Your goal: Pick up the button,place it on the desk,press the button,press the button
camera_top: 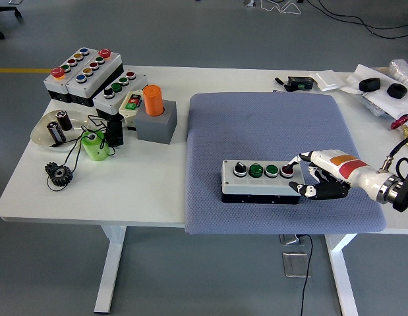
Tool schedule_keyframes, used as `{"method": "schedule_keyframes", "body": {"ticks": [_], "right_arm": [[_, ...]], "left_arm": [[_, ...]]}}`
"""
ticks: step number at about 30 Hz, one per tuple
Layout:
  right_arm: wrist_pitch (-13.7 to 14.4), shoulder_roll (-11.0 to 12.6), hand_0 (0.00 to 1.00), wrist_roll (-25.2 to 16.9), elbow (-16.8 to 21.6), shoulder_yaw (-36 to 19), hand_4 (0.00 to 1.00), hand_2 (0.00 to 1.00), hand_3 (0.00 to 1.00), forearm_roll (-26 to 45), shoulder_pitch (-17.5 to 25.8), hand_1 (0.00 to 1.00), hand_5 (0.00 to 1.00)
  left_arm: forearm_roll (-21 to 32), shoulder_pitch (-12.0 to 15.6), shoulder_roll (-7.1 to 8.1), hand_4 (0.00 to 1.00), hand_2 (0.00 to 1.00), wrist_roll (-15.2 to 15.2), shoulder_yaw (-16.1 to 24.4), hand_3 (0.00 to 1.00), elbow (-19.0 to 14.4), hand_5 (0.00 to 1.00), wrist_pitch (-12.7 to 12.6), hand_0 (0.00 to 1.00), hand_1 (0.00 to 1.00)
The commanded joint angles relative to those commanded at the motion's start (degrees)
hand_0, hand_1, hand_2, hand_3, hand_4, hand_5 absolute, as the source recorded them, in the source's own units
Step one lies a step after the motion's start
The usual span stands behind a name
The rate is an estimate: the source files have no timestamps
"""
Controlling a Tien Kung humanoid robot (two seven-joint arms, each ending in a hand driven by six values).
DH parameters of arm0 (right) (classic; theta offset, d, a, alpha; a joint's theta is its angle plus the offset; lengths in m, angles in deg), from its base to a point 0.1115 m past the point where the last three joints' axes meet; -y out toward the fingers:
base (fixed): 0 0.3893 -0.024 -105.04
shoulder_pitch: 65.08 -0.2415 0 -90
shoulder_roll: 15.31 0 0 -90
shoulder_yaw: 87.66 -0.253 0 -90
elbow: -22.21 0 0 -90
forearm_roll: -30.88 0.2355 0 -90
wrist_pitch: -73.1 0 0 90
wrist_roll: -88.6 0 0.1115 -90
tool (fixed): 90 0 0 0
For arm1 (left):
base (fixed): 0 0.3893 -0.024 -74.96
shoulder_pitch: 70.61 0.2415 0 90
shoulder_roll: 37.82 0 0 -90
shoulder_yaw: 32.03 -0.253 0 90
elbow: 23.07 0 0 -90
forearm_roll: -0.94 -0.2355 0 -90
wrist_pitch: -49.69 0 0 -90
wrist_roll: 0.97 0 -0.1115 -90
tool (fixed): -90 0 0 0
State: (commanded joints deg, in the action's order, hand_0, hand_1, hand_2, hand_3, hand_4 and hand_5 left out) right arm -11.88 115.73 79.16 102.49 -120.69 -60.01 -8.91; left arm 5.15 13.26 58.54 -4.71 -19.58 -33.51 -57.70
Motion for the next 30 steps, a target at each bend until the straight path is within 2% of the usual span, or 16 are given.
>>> {"method": "schedule_keyframes", "body": {"ticks": [20, 30], "right_arm": [[-0.17, -0.99, 0.144, 0.38, -1.3, 2.75, 0.63, 0.079, 0.663, -0.49, -0.95, 0.002, 0.602], [0.67, -0.61, 0.144, 0.54, 2.5, -2.12, 0.63, 0.079, 0.662, -1.28, -0.62, 0.002, 0.606]], "left_arm": [[1.5, -0.42, 0.06, 0.338, 0.718, -0.31, -1.01, 0.515, -0.04, 0.998, 0.16, 0.664, 0.718], [1.65, -0.54, 0.13, 0.338, 0.718, -0.35, -1.15, 0.515, -0.06, 0.998, 0.21, 0.665, 0.718]]}}
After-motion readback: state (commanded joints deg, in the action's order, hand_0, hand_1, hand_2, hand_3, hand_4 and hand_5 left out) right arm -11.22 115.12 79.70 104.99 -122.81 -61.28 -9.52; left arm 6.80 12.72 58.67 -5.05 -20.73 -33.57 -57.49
